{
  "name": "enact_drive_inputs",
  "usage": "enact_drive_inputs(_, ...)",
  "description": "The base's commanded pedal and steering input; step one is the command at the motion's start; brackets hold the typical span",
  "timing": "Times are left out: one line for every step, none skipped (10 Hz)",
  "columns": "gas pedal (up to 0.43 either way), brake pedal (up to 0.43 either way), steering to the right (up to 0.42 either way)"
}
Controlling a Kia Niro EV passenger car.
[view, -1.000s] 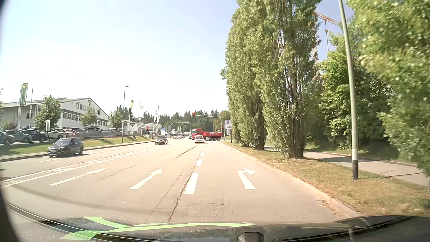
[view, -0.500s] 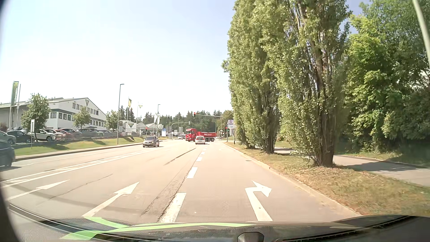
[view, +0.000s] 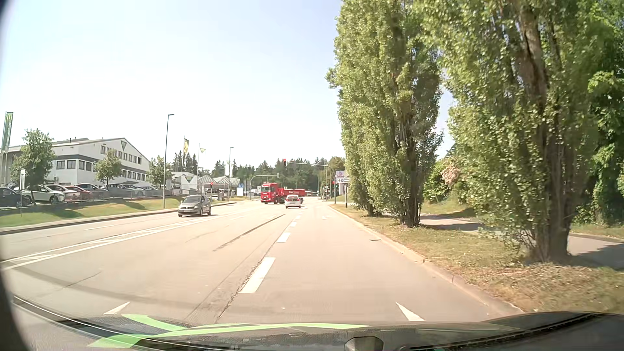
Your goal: Follow the waypoints while adhering to traffic rules and regulations
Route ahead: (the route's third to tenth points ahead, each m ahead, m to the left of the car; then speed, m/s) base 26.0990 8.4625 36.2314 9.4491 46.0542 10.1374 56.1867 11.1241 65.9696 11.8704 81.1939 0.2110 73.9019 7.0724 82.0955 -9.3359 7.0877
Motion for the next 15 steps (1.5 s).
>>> enact_drive_inputs(0.13,0.0,-0.02)
enact_drive_inputs(0.13,0.0,-0.02)
enact_drive_inputs(0.13,0.0,-0.022)
enact_drive_inputs(0.13,0.0,-0.025)
enact_drive_inputs(0.13,0.0,-0.027)
enact_drive_inputs(0.13,0.0,-0.027)
enact_drive_inputs(0.13,0.0,-0.026)
enact_drive_inputs(0.13,0.0,-0.025)
enact_drive_inputs(0.13,0.0,-0.018)
enact_drive_inputs(0.13,0.0,-0.012)
enact_drive_inputs(0.13,0.0,-0.009)
enact_drive_inputs(0.13,0.0,-0.009)
enact_drive_inputs(0.13,0.0,-0.008)
enact_drive_inputs(0.13,0.0,-0.008)
enact_drive_inputs(0.13,0.0,-0.007)
